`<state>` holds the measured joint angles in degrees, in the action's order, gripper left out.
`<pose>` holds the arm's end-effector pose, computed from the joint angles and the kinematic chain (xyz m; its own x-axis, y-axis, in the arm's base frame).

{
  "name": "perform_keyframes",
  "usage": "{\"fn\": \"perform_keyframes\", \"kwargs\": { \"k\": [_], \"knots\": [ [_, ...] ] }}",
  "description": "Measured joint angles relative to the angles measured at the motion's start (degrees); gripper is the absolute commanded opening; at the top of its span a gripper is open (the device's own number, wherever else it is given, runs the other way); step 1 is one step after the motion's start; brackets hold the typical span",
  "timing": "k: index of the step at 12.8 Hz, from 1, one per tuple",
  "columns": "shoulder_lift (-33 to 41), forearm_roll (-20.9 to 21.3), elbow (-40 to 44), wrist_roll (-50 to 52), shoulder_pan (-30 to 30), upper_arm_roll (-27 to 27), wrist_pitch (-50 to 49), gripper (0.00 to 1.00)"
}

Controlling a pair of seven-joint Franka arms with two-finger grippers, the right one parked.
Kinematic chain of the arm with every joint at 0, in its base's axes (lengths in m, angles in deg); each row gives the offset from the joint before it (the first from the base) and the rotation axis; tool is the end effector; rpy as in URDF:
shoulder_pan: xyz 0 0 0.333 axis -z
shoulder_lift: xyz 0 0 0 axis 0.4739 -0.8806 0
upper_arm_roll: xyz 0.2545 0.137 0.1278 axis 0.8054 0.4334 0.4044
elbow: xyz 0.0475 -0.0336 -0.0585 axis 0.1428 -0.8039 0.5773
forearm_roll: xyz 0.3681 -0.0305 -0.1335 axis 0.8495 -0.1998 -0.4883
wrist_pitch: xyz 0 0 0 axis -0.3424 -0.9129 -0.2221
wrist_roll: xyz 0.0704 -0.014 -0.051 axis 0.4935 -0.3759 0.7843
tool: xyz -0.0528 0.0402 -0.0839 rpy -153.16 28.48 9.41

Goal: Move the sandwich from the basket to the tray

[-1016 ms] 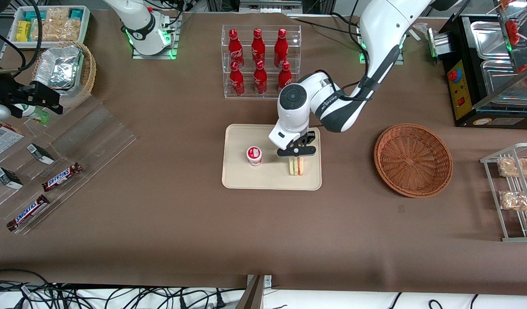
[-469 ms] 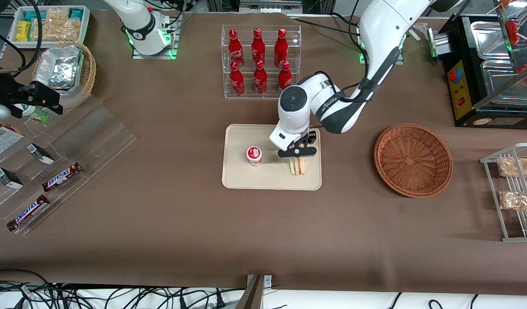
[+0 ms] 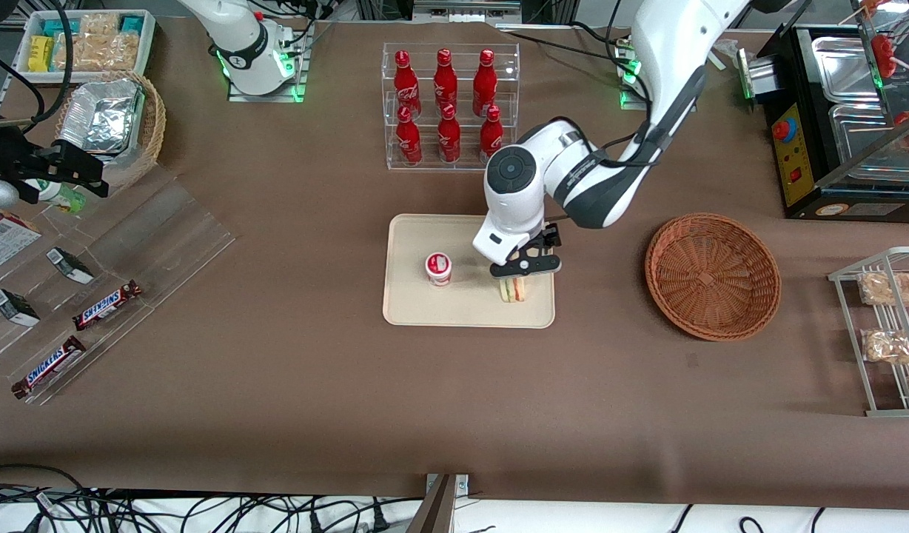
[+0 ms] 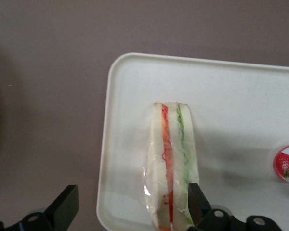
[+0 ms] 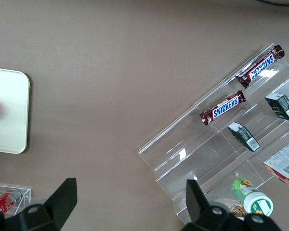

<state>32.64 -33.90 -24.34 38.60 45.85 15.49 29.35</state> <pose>0.5474 -0.3980 0.3068 0.9889 0.1479 0.0134 0.1479 -0.9725 -0.1800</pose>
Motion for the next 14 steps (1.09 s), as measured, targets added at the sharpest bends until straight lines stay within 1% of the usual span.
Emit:
{"fn": "perform_keyframes", "kwargs": {
  "k": [2,4,8,11,14],
  "knots": [
    [1.72,-0.19,2.85,-0.08,-0.92,-0.06,-3.79,1.0],
    [2.78,-1.63,5.38,-1.98,-2.29,-0.06,-6.78,1.0],
    [4.52,-7.5,13.66,-12.76,-6.56,1.18,-16.23,1.0],
    [5.66,-13.13,18.55,-21.65,-6.95,7.14,-21.37,1.0],
    [8.02,-18.2,20.13,-31.84,-6.97,14.9,-24.44,1.0]
  ]
}}
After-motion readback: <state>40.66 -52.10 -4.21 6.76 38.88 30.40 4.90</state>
